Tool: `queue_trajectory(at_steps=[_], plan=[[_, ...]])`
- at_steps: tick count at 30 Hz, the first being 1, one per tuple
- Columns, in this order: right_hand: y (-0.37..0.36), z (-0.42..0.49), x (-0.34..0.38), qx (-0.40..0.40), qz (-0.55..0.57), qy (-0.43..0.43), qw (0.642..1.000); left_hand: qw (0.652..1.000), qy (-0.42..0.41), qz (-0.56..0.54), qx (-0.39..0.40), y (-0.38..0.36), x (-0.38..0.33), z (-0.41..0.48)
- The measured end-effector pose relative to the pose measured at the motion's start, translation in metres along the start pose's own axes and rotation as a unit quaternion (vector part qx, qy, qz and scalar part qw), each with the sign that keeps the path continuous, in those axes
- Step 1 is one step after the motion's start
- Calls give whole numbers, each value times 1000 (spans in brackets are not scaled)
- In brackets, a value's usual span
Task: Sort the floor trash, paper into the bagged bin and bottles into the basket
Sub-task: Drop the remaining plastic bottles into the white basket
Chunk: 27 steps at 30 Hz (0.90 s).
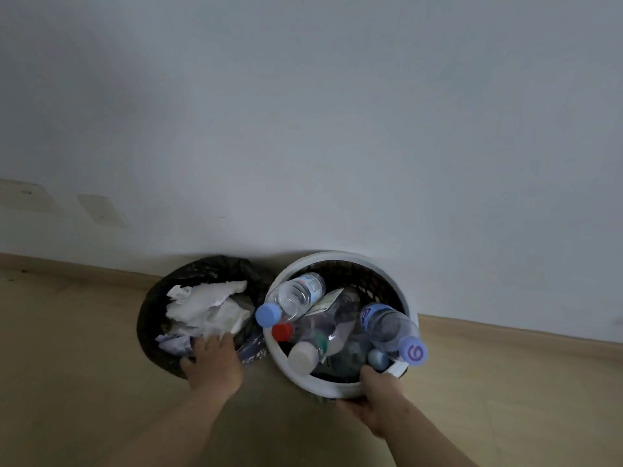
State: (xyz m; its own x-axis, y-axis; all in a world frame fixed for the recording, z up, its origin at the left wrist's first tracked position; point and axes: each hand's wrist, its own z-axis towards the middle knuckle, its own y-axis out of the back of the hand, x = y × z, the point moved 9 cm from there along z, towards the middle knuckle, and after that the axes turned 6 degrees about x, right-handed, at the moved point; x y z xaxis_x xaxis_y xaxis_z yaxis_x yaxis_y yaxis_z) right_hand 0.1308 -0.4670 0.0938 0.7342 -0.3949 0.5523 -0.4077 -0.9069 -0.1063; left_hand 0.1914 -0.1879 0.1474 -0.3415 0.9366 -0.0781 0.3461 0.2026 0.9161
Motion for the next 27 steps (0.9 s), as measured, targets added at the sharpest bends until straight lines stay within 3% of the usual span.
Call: queue_trajectory(at_steps=[3,10,20,27], plan=[[0,0,0,-7,12,13,1000,997,33,-36,65,-17,4,14],[-2,-2,0,-6,21,15,1000,998,-57,27,2,-15,-4,23],[2,-6,3,-9,12,31,999,987,-150,-27,48,-22,-9,28],[4,-13,-1,-24,9,10,1000,991,-102,2,83,-22,-11,16]])
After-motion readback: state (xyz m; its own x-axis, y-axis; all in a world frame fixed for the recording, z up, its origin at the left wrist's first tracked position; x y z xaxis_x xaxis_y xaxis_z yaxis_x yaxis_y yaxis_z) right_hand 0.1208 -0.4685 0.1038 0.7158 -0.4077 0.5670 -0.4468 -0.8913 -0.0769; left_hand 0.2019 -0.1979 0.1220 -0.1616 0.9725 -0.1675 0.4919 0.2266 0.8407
